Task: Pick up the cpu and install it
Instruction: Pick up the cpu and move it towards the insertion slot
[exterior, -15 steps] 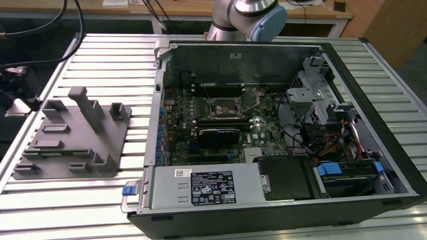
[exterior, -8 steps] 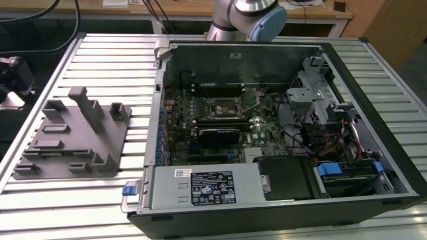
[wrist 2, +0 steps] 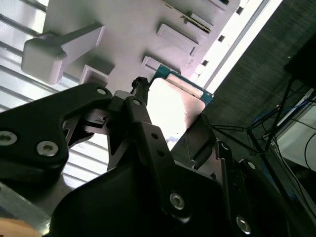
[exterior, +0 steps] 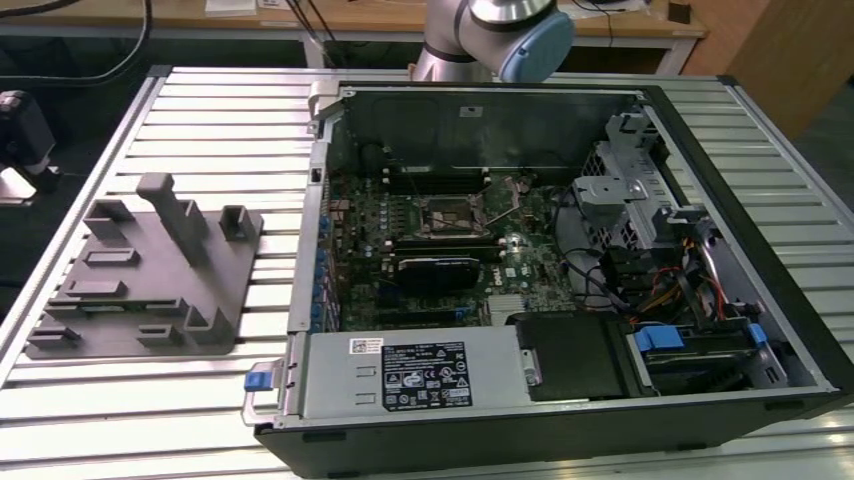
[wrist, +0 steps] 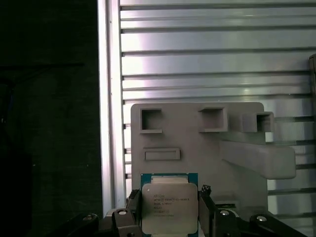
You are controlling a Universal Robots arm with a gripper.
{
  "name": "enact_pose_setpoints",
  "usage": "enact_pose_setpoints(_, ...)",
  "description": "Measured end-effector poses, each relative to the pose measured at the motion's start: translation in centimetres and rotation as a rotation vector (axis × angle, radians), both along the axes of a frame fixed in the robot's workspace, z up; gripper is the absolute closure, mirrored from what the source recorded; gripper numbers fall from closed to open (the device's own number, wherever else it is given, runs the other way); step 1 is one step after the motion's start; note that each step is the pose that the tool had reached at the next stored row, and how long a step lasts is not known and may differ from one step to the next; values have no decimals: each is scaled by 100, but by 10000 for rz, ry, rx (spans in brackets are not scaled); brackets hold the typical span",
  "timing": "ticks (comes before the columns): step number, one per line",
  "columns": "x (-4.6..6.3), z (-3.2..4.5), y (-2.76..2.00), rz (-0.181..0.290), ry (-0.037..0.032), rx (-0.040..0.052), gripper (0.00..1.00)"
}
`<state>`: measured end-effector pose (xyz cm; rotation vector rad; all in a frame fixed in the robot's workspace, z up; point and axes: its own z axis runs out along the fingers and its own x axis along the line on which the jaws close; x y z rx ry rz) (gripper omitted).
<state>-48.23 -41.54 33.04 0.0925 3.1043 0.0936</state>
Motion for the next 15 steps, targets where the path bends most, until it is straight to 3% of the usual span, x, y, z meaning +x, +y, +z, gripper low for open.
enact_pose_setpoints(15, 0, 421, 5, 0, 0, 0, 45)
